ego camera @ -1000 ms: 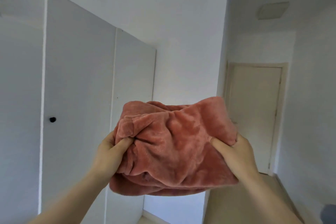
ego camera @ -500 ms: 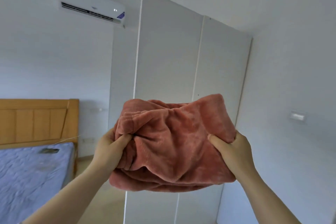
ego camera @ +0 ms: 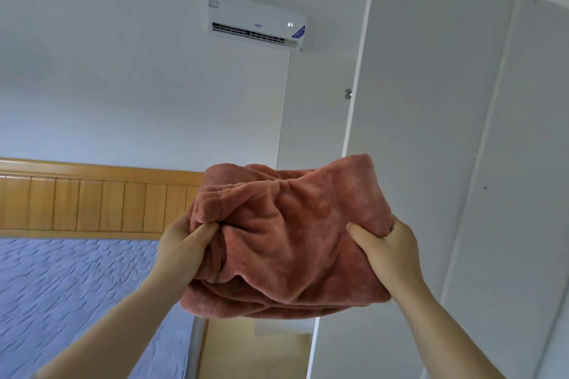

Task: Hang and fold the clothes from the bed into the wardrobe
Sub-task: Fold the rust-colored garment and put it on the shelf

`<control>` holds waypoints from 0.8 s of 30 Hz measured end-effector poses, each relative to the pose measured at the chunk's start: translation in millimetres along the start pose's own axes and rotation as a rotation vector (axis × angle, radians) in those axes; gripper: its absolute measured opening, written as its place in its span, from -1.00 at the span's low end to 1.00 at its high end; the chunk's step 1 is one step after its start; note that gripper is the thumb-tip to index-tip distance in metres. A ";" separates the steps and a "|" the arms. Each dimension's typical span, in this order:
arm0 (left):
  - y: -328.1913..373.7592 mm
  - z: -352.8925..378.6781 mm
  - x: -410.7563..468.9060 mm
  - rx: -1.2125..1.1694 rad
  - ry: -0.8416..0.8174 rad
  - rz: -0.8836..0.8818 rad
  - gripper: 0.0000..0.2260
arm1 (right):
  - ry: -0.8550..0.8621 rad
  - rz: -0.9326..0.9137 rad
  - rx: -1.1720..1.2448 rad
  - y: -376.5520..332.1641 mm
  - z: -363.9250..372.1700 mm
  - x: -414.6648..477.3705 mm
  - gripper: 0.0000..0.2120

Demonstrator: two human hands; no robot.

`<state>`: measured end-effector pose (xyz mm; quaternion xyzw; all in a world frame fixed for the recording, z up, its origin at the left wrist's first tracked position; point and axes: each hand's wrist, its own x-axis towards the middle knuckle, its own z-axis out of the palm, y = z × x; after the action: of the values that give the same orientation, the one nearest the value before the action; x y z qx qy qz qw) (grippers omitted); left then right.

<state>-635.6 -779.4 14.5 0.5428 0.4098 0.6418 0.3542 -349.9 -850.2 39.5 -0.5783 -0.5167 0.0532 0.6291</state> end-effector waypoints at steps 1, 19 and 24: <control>-6.7 -2.7 10.1 0.004 0.017 -0.003 -0.79 | -0.012 0.002 0.010 4.3 13.2 7.1 -0.87; -80.6 17.6 193.7 0.125 0.201 0.020 -0.86 | -0.102 -0.053 0.131 83.2 201.1 178.7 -0.81; -103.7 26.3 240.4 0.158 0.200 0.022 -0.81 | -0.115 -0.058 0.152 105.8 245.1 221.4 -0.82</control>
<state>-647.0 -516.6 19.7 0.5067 0.4866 0.6623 0.2606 -366.2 -503.8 37.4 -0.5096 -0.5629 0.1071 0.6419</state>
